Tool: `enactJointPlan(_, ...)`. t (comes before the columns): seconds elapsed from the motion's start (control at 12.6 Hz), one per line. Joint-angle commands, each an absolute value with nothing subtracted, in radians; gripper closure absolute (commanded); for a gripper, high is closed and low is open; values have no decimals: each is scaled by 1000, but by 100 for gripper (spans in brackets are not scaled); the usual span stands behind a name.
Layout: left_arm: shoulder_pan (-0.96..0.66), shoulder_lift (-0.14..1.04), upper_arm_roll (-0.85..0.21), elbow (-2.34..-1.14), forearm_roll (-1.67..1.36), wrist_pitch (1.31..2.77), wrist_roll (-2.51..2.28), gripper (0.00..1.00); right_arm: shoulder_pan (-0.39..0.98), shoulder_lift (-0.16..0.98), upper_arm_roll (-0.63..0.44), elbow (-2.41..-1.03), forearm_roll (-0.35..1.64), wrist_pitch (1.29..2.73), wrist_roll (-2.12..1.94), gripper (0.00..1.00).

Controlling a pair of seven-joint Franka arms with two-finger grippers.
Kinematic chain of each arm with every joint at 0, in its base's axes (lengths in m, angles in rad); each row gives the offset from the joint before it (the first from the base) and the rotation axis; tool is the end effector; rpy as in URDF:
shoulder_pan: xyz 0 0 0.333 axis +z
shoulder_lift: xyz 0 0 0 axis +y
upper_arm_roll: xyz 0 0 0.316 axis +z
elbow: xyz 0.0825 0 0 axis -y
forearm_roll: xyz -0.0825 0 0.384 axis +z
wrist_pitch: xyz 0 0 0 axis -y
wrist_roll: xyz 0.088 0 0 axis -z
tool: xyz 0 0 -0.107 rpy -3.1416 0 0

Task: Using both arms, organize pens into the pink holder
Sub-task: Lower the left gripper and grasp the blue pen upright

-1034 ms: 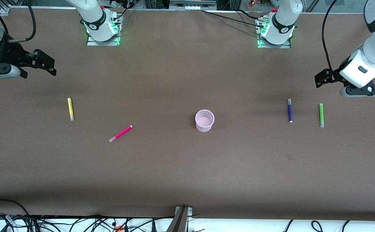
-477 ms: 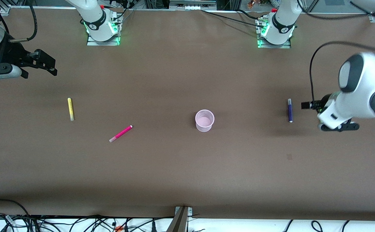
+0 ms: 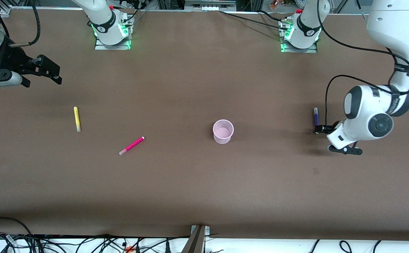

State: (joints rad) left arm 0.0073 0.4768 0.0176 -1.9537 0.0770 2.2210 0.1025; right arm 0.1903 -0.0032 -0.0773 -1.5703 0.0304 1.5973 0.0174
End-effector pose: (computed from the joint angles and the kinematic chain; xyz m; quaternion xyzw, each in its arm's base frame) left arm 0.5951 0.0171 0.2160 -0.9918 0.0655 0.1064 0.0254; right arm 0.5525 0.0658 0.6289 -0.9986 -0.0476 -0.0141 0.0163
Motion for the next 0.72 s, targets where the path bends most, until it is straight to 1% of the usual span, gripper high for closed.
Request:
enactJointPlan(0.0, 9, 419, 11, -2106, 69, 2359, 135, 0, 193, 3, -77, -1559, 32, 1606, 18, 0)
enactJointPlan(0.08, 11, 422, 11, -2111, 71, 2362, 141, 0, 193, 3, -77, -1559, 32, 1606, 17, 0)
enactJointPlan(0.16, 11, 425, 11, -2120, 69, 2362, 144, 7, 193, 3, -77, -1559, 32, 1606, 17, 0)
enactJointPlan(0.24, 9, 429, 11, -2126, 69, 2367, 144, 23, 193, 3, -77, -1559, 32, 1606, 17, 0)
enactJointPlan(0.32, 9, 430, 11, -2125, 69, 2367, 144, 32, 193, 3, -78, -1559, 32, 1606, 15, 0)
enactJointPlan(0.4, 9, 430, 11, -2126, 69, 2365, 146, 47, 192, 6, -78, -1559, 32, 1606, 12, 0)
enactJointPlan(0.48, 11, 439, 11, -2128, 69, 2365, 147, 59, 193, 8, -78, -1559, 32, 1608, 12, 0)
enactJointPlan(0.64, 11, 483, 11, -2120, 68, 2370, 147, 63, 193, 9, -77, -1559, 32, 1611, 15, 0)
